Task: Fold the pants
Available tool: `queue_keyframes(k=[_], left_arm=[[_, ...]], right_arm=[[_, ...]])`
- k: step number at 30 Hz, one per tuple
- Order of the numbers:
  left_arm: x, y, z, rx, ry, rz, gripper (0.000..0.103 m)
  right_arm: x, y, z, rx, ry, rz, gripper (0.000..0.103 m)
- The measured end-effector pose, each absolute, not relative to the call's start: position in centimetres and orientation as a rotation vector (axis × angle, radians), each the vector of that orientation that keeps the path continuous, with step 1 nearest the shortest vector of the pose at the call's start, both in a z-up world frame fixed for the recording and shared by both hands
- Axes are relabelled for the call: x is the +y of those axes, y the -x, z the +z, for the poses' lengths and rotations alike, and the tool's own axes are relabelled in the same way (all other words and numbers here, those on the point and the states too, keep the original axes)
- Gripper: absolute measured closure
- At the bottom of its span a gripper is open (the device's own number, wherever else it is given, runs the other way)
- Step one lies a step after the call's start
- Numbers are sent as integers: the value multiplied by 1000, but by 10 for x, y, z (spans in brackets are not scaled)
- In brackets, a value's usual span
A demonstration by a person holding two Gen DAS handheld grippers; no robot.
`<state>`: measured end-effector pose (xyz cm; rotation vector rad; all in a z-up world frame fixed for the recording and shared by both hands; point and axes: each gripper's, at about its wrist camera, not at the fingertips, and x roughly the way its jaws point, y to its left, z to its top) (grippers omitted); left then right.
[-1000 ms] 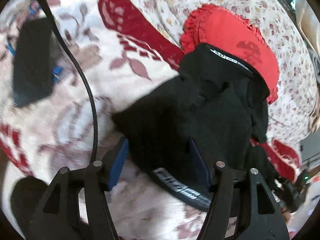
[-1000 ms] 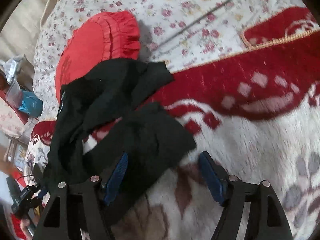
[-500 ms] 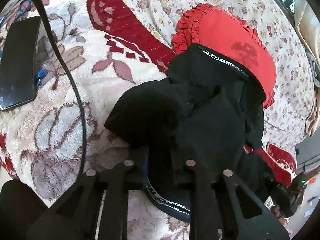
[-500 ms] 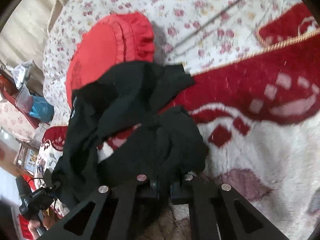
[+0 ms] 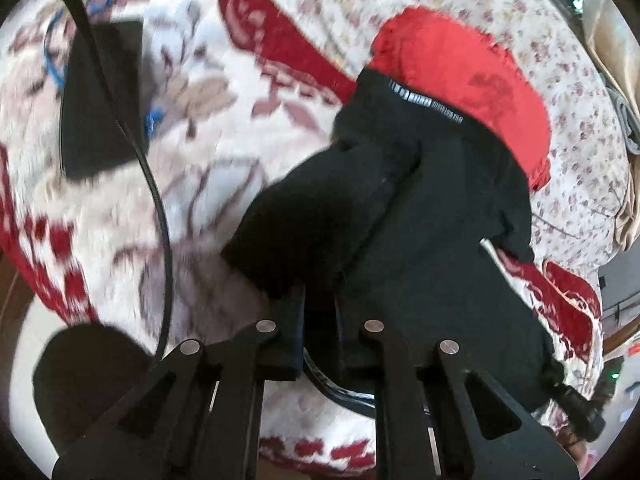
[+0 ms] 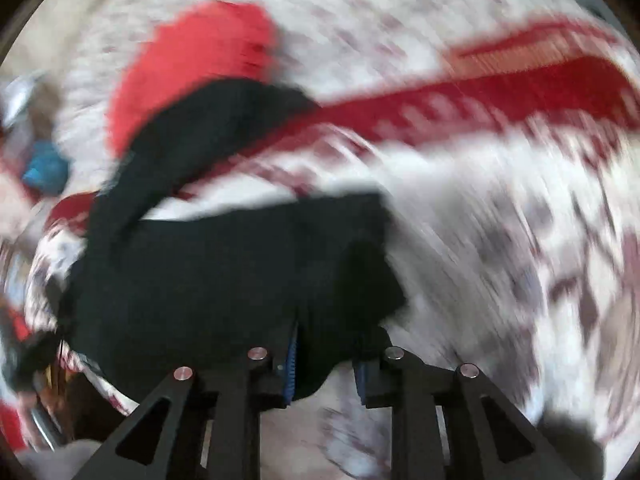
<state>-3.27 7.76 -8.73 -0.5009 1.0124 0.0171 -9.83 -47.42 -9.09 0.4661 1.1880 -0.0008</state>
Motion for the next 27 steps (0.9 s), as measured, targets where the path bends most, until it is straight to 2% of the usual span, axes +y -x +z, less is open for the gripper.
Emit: queue_keyframes(k=[4, 7, 12, 19, 21, 24, 27], left_arm=[[83, 43, -71, 977, 468, 50, 75], [92, 53, -50, 927, 436, 92, 74], [95, 58, -31, 889, 388, 89, 74], [62, 44, -44, 926, 339, 27, 74], [51, 34, -55, 952, 314, 20, 69], [40, 17, -73, 989, 266, 33, 68], [39, 5, -79, 1026, 261, 28, 68]], right_arm=[[-493, 108, -74, 1134, -492, -37, 76], [-491, 110, -47, 1065, -375, -121, 73], [-481, 94, -24, 1001, -359, 15, 73], [-408, 72, -59, 1076, -350, 230, 73], [-395, 68, -75, 1114, -339, 258, 73], [-381, 59, -100, 1198, -311, 271, 73], [-376, 48, -86, 1170, -295, 290, 72]])
